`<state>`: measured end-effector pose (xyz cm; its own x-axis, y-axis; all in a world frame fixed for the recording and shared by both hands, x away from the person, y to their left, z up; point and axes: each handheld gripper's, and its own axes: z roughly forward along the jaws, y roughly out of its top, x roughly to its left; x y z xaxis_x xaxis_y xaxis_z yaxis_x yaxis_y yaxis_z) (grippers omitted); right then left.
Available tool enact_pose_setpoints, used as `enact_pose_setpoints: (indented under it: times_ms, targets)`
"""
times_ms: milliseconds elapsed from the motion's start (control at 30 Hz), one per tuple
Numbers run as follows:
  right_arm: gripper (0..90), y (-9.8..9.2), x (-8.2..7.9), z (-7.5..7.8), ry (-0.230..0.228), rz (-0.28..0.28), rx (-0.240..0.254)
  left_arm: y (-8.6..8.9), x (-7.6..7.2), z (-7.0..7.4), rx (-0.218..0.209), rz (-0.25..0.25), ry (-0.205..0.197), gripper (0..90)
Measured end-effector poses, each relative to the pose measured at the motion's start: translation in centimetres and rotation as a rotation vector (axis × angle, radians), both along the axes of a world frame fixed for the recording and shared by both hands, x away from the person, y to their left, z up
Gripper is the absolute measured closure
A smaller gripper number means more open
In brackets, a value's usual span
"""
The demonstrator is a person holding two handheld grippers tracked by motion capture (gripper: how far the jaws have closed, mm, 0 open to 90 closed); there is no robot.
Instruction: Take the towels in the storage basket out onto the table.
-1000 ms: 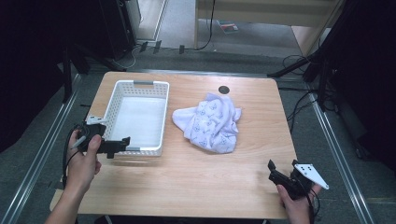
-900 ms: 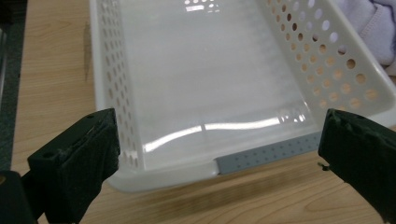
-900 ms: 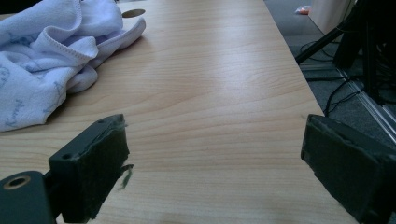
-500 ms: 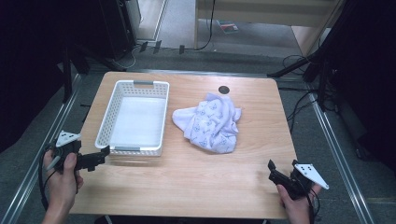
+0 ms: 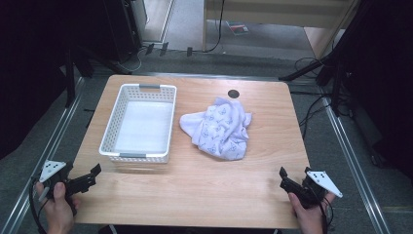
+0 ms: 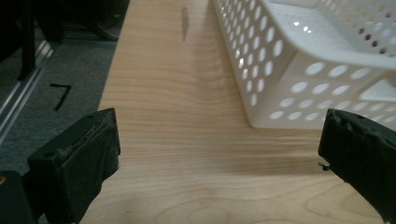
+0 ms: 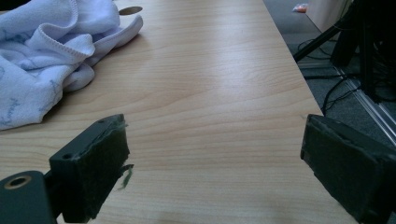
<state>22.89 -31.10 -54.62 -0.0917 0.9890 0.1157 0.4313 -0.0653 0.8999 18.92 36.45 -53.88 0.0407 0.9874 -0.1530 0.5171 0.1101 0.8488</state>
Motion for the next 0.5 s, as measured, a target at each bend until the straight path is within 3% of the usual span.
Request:
enact_pose_setpoints:
  times_ms: [233,367,500]
  targets:
    - [7.6,0.0,0.0,0.0,-0.001,0.001,0.005,0.4,0.2,-0.9,-0.039,0.020,0.008,0.0]
    - [7.6,-0.1,-0.1,0.0,-0.005,0.002,0.018,0.2,0.3,-1.1,-0.033,0.054,0.010,0.0]
    - [7.6,-0.2,-0.1,0.0,-0.008,0.004,0.021,-0.2,0.5,-1.3,0.001,0.068,0.020,0.0]
